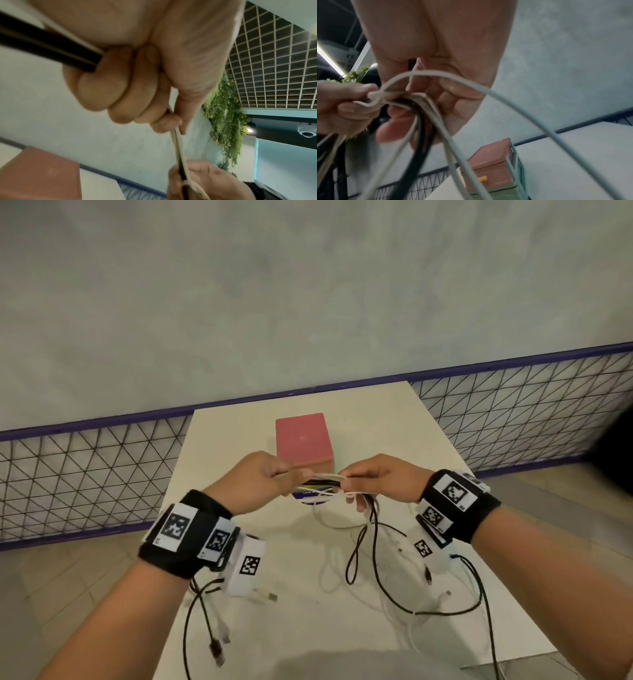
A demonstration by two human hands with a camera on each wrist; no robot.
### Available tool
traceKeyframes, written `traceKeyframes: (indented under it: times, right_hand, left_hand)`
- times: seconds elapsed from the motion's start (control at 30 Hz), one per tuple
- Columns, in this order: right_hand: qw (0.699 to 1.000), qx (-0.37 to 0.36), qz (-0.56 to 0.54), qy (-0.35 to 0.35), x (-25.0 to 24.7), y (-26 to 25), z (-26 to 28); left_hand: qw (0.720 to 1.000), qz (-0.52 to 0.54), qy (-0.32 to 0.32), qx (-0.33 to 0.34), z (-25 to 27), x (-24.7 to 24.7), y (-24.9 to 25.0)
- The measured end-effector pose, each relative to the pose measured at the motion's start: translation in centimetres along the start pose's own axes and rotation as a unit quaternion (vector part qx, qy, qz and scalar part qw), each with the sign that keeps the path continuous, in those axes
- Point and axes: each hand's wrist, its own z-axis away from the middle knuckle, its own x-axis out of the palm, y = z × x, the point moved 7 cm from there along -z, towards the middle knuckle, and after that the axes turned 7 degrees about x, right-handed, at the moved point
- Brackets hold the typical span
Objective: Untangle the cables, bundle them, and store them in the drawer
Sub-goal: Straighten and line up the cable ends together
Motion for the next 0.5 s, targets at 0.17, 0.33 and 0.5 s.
traceKeyframes:
  times: [0.17, 0.33, 0.5]
  right_hand:
    - [0.994, -0.001, 0.082, 0.068, 0.0, 1.3, -0.1]
    - [0.983, -0.015, -0.093, 0.156, -1.8, 0.9, 0.7]
    - [0.938, 0.001, -0.063, 0.342, -3.2, 1.5, 2.5]
  left_hand:
    - [0.998, 0.061, 0.032, -0.005, -0.2, 1.9, -0.4]
    - [0.992, 0.081, 0.1, -0.017, 0.2, 0.7, -0.5]
    - [0.983, 0.097, 0.151, -0.023, 0.1, 0.6, -1.0]
